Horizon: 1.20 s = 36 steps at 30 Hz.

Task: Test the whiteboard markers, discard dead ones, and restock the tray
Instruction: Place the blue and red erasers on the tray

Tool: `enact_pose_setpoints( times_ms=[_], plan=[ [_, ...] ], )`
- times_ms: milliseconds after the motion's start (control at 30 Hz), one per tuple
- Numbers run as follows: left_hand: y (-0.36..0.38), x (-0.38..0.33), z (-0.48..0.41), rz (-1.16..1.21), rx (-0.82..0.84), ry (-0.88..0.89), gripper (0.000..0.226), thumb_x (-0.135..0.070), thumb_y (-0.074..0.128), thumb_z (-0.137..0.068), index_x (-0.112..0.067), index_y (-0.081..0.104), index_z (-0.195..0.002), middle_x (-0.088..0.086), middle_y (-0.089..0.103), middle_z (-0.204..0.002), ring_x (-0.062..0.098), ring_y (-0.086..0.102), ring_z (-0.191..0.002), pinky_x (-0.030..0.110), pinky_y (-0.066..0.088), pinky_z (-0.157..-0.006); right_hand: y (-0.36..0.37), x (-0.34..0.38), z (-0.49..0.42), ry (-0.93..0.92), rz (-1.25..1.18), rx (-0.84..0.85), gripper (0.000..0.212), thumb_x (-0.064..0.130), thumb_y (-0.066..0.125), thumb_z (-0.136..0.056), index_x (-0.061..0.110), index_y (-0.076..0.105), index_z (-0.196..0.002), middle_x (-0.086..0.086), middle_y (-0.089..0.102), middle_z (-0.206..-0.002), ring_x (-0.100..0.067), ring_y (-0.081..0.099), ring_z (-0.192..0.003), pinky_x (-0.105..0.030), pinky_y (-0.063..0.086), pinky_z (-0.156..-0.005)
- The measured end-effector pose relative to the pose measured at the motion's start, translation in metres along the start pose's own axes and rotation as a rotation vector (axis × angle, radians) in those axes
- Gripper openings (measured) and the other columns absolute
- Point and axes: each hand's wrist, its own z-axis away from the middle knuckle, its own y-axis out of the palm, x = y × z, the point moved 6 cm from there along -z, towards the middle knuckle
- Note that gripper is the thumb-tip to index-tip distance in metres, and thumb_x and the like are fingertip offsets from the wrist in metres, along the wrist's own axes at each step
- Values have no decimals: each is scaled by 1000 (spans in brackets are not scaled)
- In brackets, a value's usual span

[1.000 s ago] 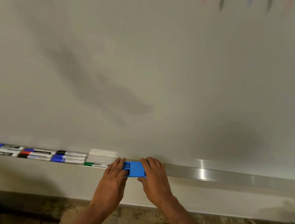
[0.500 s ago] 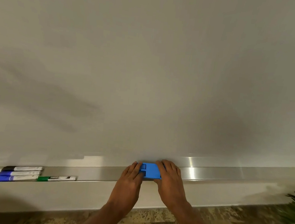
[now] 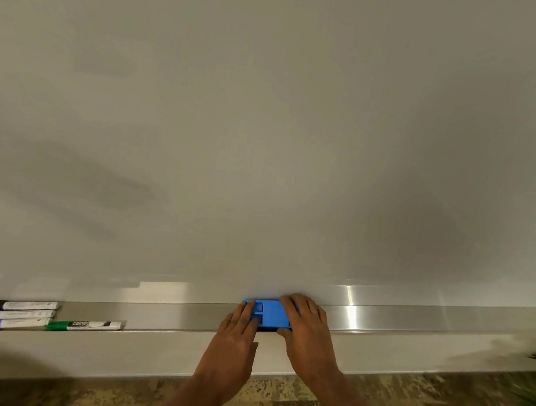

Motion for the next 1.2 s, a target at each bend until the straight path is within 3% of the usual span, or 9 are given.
enact_pose_setpoints(
  times_ms=[100, 200, 267, 367, 433, 533, 633, 1000, 1200],
  plan=[
    [11, 2, -3, 27, 81, -47, 71, -27, 91, -71, -10, 64, -134, 15, 52, -148, 29, 56, -134, 37, 32, -111, 3, -3, 3, 11, 22, -29, 75, 29, 96, -57, 19, 61, -123, -4, 65, -119, -26, 65, -109, -41, 56, -93],
    [16, 4, 0, 21, 27, -67, 63, -29, 52, -104, -12, 25, -159, 10, 6, -168, 26, 12, -156, 35, 4, -125, 5, -7, 6, 63, 42, -46, 68, 32, 95, -58, 18, 68, -119, -8, 66, -120, -29, 65, -109, -41, 57, -90],
    [17, 3, 1, 17, 20, -60, 62, -30, 45, -107, -12, 19, -160, 8, 0, -168, 26, 7, -157, 35, 1, -125, 7, -9, 8, 76, 46, -43, 64, 34, 94, -61, 19, 69, -117, -8, 65, -121, -29, 66, -108, -42, 58, -90],
    [14, 4, 3, 20, 121, -64, 69, -33, 76, -88, -9, 50, -147, 13, 38, -158, 30, 45, -143, 38, 24, -116, 7, -7, 10, 66, 38, -54, 57, 40, 87, -70, 19, 66, -119, -7, 64, -123, -28, 63, -110, -42, 56, -93],
    [3, 4, 6, -7, 43, -23, 68, -36, 85, -78, -10, 62, -137, 12, 54, -147, 27, 58, -132, 37, 36, -110, 2, 0, 12, 52, 22, -99, 45, 47, 69, -86, 20, 64, -121, -5, 62, -126, -25, 58, -115, -42, 53, -96],
    [-18, 8, 12, 53, -39, -23, 55, -43, 46, -104, -11, 46, -149, 10, 42, -158, 25, 39, -147, 37, 28, -122, -9, 22, 11, 33, -18, -140, 51, 57, 38, -96, 21, 61, -125, -3, 60, -131, -23, 50, -124, -42, 48, -102],
    [-41, 15, 22, 77, -87, -79, 62, -51, 21, -109, -12, 31, -157, 7, 26, -165, 17, 12, -155, 34, 12, -122, -18, 53, 5, -14, -76, -156, 55, 59, 31, -101, 21, 58, -131, -1, 55, -140, -22, 45, -134, -42, 36, -111],
    [-119, 99, 95, 13, -229, -287, 69, -54, 21, -108, -11, 15, -161, 6, 8, -170, 19, -1, -157, 37, 3, -126, -24, 182, -9, -152, -165, -117, 54, 55, 32, -102, 21, 53, -139, -1, 39, -157, -21, 27, -149, -50, 28, -116],
    [-162, 186, 168, -45, -230, -521, 72, -60, 17, -107, -20, -8, -161, -1, -20, -168, 15, -21, -154, 36, -8, -127, -9, 292, -14, -283, -223, -64, 54, 56, 32, -101, 22, 53, -138, -1, 38, -158, -23, 26, -150, -51, 28, -117]
  ],
)
